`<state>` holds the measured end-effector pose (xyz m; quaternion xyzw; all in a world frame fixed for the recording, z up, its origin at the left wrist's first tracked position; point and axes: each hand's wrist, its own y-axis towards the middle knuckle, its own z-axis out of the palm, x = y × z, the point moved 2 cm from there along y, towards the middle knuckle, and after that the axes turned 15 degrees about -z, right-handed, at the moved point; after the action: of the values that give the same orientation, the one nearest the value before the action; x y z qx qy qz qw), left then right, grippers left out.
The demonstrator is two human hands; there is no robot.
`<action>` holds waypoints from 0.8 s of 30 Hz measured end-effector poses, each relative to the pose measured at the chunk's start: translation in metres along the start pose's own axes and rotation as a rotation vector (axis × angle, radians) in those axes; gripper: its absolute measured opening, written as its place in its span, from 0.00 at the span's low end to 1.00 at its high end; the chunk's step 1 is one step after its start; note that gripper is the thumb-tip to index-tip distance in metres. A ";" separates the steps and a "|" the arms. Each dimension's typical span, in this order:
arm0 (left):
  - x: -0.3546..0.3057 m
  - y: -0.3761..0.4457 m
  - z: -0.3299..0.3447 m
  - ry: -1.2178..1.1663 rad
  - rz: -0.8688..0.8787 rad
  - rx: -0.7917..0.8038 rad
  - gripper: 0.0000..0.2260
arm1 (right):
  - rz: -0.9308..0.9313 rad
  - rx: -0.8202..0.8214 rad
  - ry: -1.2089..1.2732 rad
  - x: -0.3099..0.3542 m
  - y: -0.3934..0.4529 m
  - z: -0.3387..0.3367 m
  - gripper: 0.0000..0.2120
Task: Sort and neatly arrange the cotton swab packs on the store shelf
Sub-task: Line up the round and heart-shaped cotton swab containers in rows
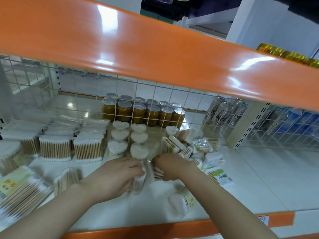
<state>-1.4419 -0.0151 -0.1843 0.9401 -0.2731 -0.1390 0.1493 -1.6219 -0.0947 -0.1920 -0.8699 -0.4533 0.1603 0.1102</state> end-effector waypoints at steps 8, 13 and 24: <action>0.000 0.003 0.013 0.069 -0.048 -0.086 0.15 | 0.040 -0.047 -0.004 0.017 -0.018 0.005 0.22; 0.002 0.007 0.020 0.118 -0.131 -0.122 0.27 | 0.066 -0.058 0.027 0.021 -0.025 0.008 0.18; 0.005 0.016 0.028 0.187 -0.213 -0.204 0.27 | 0.066 -0.307 -0.004 0.026 -0.041 0.007 0.13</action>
<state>-1.4545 -0.0364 -0.2050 0.9526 -0.1415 -0.0927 0.2530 -1.6417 -0.0491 -0.1895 -0.8907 -0.4436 0.0943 -0.0303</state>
